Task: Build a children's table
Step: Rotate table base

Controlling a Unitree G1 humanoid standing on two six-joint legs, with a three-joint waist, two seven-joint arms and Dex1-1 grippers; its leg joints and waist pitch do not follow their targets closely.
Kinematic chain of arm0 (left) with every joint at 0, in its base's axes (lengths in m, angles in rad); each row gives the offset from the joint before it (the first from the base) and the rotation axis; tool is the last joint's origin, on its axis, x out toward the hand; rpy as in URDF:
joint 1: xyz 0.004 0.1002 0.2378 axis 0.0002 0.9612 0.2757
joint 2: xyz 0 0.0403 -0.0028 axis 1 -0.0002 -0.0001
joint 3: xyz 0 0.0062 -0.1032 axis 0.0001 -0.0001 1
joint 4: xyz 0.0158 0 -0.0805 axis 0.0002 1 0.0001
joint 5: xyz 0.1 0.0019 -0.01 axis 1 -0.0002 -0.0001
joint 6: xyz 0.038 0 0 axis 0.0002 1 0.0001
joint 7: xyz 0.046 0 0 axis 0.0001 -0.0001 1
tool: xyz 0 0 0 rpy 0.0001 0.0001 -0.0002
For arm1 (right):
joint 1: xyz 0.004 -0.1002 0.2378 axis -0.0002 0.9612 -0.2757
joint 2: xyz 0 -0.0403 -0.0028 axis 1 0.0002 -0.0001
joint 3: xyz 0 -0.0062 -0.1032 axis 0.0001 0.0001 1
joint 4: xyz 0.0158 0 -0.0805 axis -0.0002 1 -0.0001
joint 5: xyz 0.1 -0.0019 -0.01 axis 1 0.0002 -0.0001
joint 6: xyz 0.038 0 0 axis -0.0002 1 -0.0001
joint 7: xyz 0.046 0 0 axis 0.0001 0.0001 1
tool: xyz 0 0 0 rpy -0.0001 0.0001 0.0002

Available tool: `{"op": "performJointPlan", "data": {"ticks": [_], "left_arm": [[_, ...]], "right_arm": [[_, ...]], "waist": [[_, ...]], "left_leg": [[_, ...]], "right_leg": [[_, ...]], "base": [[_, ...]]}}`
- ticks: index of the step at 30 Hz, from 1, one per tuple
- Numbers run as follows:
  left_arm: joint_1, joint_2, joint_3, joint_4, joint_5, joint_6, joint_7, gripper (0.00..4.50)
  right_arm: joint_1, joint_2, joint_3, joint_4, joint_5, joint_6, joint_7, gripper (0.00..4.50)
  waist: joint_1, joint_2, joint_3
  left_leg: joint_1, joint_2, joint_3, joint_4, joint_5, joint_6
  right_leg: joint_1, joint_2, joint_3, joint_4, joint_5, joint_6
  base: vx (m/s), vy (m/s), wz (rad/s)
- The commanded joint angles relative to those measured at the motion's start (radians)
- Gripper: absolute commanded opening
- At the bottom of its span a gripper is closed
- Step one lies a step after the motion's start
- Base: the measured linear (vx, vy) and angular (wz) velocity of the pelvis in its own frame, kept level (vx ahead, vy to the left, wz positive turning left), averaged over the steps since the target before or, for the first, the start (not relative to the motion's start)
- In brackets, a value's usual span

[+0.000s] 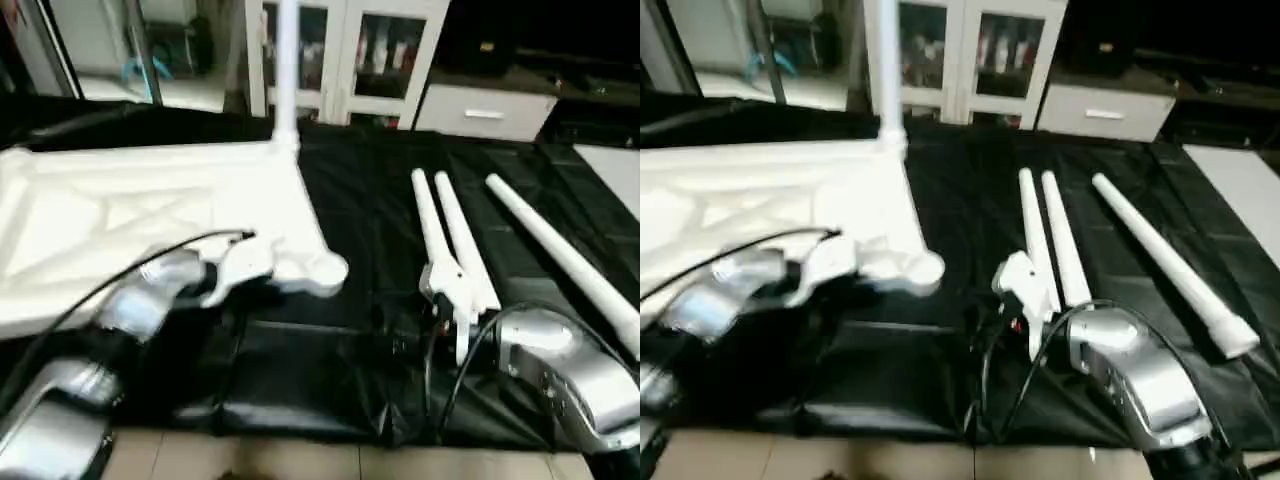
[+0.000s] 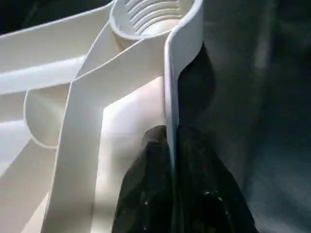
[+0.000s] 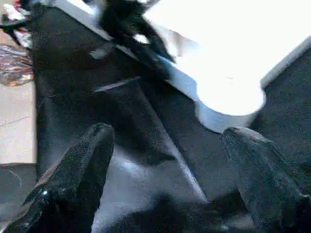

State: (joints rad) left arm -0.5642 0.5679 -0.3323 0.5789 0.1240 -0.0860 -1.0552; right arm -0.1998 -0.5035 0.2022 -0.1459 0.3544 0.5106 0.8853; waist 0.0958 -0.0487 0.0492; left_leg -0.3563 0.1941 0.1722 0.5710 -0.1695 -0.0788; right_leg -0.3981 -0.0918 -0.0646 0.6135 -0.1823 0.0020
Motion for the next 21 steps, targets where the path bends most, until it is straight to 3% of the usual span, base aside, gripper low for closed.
{"op": "performJointPlan", "data": {"ticks": [1,7,12,14,15,16,21], "left_arm": [[0.047,0.032,-0.005,0.013,0.019,-0.003,-0.004,0.05],[0.057,0.084,0.025,0.010,0.028,-0.066,0.020,0.02],[0.057,0.112,0.033,0.005,0.029,-0.071,0.011,0.02],[0.065,0.122,0.044,-0.011,0.010,-0.061,-0.011,0.02],[0.077,0.115,0.075,-0.046,-0.054,-0.007,-0.054,0.02],[0.082,0.110,0.090,-0.067,-0.089,0.027,-0.079,0.57],[0.086,0.108,0.107,-0.088,-0.124,0.040,-0.090,0.84]], "right_arm": [[-0.012,0.001,-0.011,0.014,-0.021,-0.013,-0.020,3.80],[-0.012,0.008,-0.012,0.028,-0.034,-0.023,-0.038,3.80],[-0.012,0.012,-0.011,0.028,-0.035,-0.026,-0.042,3.80],[-0.011,0.013,-0.014,0.028,-0.036,-0.027,-0.043,3.80],[-0.010,0.013,-0.018,0.027,-0.034,-0.027,-0.044,3.80],[-0.010,0.013,-0.020,0.027,-0.033,-0.027,-0.044,3.80],[-0.013,0.016,-0.026,0.033,-0.034,-0.030,-0.047,3.80]], "waist": [[0.012,0.004,-0.056],[0.009,0.004,-0.054],[0.006,0.007,-0.056],[0.005,0.007,-0.057],[0.005,0.004,-0.057],[0.004,0.006,-0.057],[0.012,0.007,-0.057]], "left_leg": [[0.006,0.037,-0.011,-0.072,-0.295,-0.018],[0.006,0.035,-0.013,-0.075,-0.325,-0.026],[0.007,0.035,-0.012,-0.075,-0.322,-0.029],[0.007,0.034,-0.012,-0.074,-0.318,-0.030],[0.008,0.034,-0.010,-0.073,-0.314,-0.028],[0.009,0.035,-0.009,-0.073,-0.308,-0.031],[0.011,0.034,-0.006,-0.071,-0.293,-0.021]], "right_leg": [[0.036,-0.058,0.042,-0.075,-0.268,-0.161],[0.036,-0.058,0.043,-0.078,-0.304,-0.141],[0.036,-0.056,0.044,-0.074,-0.269,-0.153],[0.036,-0.056,0.044,-0.072,-0.261,-0.158],[0.036,-0.055,0.044,-0.073,-0.257,-0.161],[0.036,-0.057,0.044,-0.069,-0.250,-0.168],[0.034,-0.054,0.044,-0.069,-0.222,-0.181]], "base": [[0.000,0.000,0.00],[0.000,0.000,0.00],[0.000,0.000,0.00],[0.000,0.000,0.00],[0.000,0.000,0.00],[0.000,0.000,0.00],[0.000,0.000,0.00]]}}
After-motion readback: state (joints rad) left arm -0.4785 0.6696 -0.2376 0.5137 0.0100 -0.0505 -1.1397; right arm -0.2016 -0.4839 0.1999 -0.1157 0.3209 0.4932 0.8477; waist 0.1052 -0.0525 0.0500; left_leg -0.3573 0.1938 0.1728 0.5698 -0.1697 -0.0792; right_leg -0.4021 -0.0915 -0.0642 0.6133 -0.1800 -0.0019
